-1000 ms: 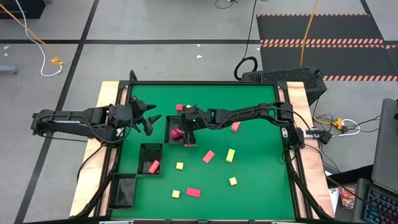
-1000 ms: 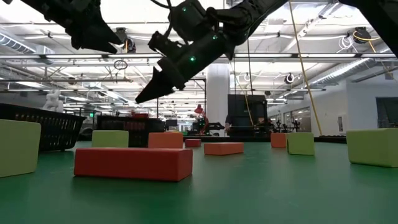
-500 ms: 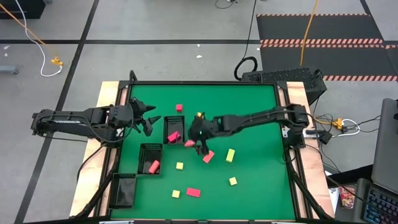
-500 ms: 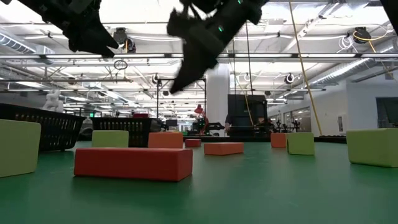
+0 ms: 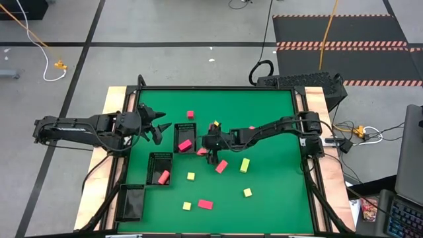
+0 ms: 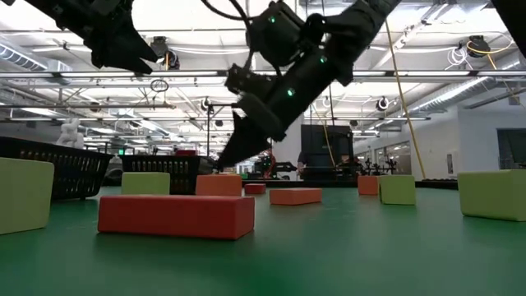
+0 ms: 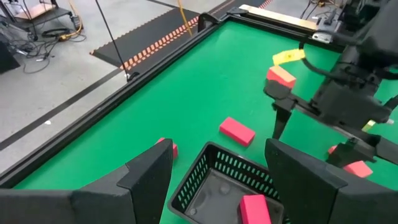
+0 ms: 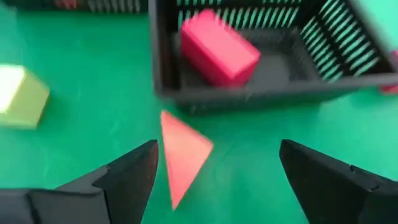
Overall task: Sort & place blocks by color
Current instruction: Put the orange block into the middle black bin
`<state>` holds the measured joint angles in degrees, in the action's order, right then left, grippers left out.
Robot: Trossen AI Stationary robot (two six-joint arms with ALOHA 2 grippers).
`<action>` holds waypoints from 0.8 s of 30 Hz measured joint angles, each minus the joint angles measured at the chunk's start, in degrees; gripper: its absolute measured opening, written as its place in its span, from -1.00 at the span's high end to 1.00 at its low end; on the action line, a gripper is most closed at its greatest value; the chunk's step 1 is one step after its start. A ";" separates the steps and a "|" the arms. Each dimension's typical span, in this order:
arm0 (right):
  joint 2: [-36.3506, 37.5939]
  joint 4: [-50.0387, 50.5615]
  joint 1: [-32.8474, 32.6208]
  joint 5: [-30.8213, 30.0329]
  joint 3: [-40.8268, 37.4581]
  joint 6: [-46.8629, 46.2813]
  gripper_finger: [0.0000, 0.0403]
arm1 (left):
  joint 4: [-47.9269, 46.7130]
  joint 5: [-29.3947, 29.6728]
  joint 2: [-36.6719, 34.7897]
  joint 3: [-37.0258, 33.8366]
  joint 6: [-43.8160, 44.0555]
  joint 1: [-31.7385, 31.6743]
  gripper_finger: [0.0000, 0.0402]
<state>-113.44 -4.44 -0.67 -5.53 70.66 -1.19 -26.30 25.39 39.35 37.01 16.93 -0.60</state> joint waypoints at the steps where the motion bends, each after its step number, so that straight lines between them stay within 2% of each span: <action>1: -0.24 -1.34 0.00 0.84 -0.69 -0.11 -0.60 | 0.03 0.02 0.00 0.00 -0.08 0.00 -0.27; 7: -0.43 -7.85 0.07 4.06 -3.07 -1.34 -0.50 | 0.28 0.02 0.00 0.00 -0.29 0.00 -0.27; 24: -4.64 -11.17 -0.17 4.17 -3.32 -1.80 -0.22 | 0.48 0.07 0.02 0.00 0.17 0.00 -0.27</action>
<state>-118.08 -15.61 -0.84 -1.36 67.33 -2.98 -25.82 25.45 39.37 37.01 17.10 -0.60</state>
